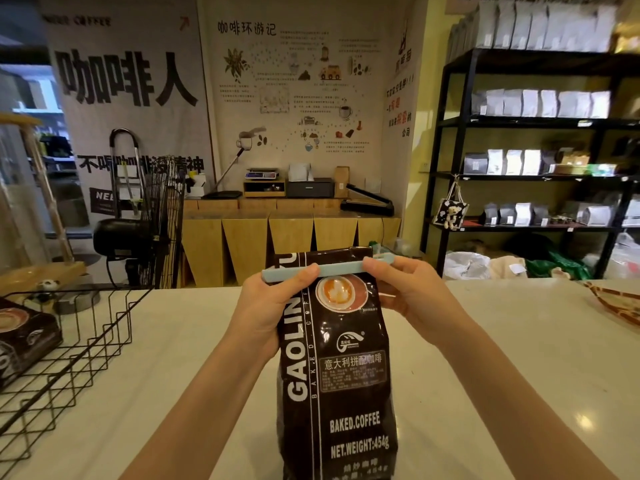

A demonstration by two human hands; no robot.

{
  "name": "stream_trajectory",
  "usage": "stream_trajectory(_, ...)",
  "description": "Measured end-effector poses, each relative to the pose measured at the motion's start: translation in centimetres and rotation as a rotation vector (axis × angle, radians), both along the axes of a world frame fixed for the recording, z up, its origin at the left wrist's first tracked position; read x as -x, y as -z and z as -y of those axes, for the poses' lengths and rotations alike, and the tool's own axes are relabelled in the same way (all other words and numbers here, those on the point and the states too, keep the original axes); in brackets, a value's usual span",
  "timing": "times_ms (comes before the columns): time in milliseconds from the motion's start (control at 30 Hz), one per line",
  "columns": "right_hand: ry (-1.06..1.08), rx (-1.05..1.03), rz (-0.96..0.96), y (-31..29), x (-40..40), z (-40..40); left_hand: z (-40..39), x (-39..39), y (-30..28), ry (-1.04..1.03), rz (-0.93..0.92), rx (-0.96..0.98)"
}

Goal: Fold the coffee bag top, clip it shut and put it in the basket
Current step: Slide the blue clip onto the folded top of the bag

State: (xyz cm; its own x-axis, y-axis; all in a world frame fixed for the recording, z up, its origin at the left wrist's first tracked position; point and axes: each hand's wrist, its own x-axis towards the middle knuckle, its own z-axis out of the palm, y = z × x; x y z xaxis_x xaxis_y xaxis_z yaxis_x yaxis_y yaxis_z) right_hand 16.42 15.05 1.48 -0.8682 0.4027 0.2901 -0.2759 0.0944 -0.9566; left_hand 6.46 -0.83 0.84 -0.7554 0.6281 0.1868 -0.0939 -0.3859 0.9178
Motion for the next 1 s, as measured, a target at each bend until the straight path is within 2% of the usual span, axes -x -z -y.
stream_trajectory(100,0.030,0.020,-0.102,0.0,0.0,0.1,0.1,-0.2,-0.3,0.000,-0.052,-0.027)
stream_trajectory(267,0.048,-0.002,-0.166,0.1,-0.1,0.4,0.7,0.2,-0.5,0.075,-0.107,0.051)
stream_trajectory(533,0.069,-0.015,-0.199,0.5,0.0,0.8,0.8,0.0,-1.3,-0.099,-0.193,0.061)
stream_trajectory(767,0.093,0.032,-0.214,0.6,0.0,1.0,1.3,0.0,-1.3,-0.092,-0.339,0.097)
stream_trajectory(1000,0.089,-0.061,-0.239,0.7,0.0,0.7,1.0,-0.2,-1.0,-0.164,-0.323,0.045)
